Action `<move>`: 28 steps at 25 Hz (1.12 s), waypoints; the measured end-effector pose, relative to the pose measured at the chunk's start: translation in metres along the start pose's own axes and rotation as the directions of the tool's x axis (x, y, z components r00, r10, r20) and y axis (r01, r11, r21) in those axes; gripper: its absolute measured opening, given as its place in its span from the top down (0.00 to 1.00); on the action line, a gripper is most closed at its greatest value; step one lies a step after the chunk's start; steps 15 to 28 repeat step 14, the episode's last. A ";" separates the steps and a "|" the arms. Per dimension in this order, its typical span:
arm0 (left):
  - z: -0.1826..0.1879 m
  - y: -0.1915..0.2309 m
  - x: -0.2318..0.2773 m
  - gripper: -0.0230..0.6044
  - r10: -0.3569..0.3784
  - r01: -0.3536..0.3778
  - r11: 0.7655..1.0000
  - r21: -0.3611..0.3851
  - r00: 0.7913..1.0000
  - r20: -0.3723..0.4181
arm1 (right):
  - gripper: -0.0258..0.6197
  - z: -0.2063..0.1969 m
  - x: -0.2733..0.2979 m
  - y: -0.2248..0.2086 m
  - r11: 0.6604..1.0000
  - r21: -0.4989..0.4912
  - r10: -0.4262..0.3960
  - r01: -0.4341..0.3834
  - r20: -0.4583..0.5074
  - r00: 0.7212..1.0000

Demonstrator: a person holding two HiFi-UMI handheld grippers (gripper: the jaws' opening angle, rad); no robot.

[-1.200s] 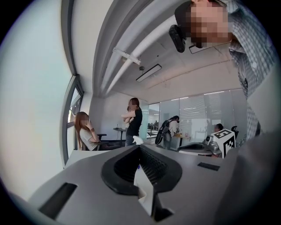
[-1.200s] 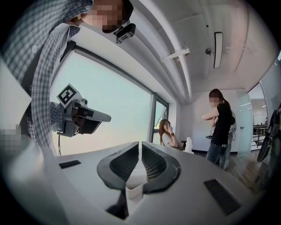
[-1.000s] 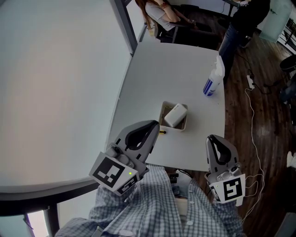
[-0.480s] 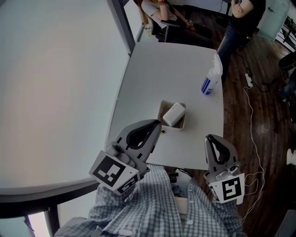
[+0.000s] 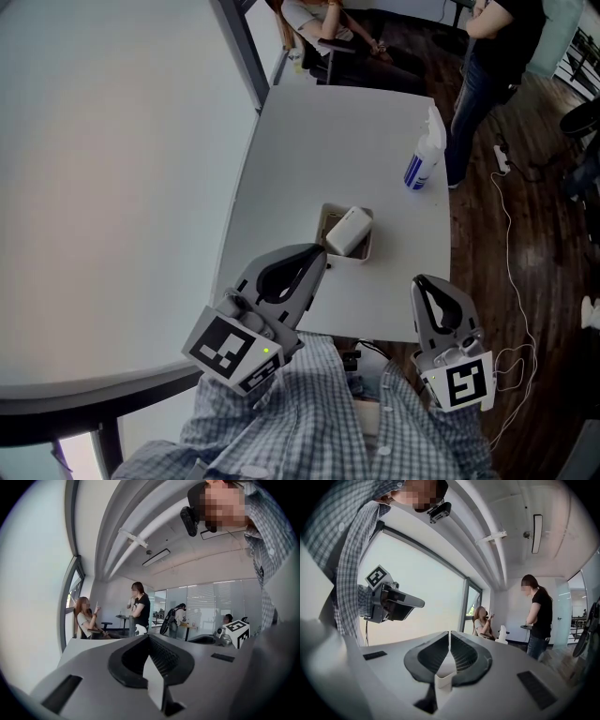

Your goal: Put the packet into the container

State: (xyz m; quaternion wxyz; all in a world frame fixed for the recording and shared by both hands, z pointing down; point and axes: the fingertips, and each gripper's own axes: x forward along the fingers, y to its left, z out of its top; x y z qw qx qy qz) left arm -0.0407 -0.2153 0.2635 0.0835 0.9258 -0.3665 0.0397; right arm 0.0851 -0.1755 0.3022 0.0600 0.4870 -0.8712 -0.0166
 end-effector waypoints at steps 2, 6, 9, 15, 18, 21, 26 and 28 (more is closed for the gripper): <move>-0.001 0.001 0.000 0.95 0.006 -0.006 1.000 -0.007 1.000 0.000 | 0.92 0.000 -0.001 0.000 1.000 0.002 -0.002 0.002 -0.001 1.000; 0.003 0.006 -0.003 0.95 0.014 -0.013 0.998 -0.054 1.000 0.024 | 0.92 -0.001 -0.002 0.001 1.000 -0.001 0.000 0.000 -0.007 1.000; 0.004 0.010 -0.003 0.95 0.019 -0.016 0.997 -0.076 0.999 0.033 | 0.92 -0.002 -0.001 0.000 1.000 -0.001 0.000 0.000 -0.009 1.000; 0.002 0.012 -0.003 0.95 0.021 -0.019 0.997 -0.076 0.999 0.026 | 0.92 -0.002 0.002 0.001 1.000 -0.005 0.005 -0.005 -0.007 1.000; 0.002 0.012 -0.003 0.95 0.021 -0.019 0.997 -0.076 0.999 0.026 | 0.92 -0.002 0.002 0.001 1.000 -0.005 0.005 -0.005 -0.007 1.000; 0.002 0.012 -0.003 0.95 0.021 -0.019 0.997 -0.076 0.999 0.026 | 0.92 -0.002 0.002 0.001 1.000 -0.005 0.005 -0.005 -0.007 1.000; 0.002 0.012 -0.003 0.95 0.021 -0.019 0.997 -0.076 0.999 0.026 | 0.92 -0.002 0.002 0.001 1.000 -0.005 0.005 -0.005 -0.007 1.000; 0.002 0.012 -0.003 0.95 0.021 -0.019 0.997 -0.076 0.999 0.026 | 0.92 -0.002 0.002 0.001 1.000 -0.005 0.005 -0.005 -0.007 1.000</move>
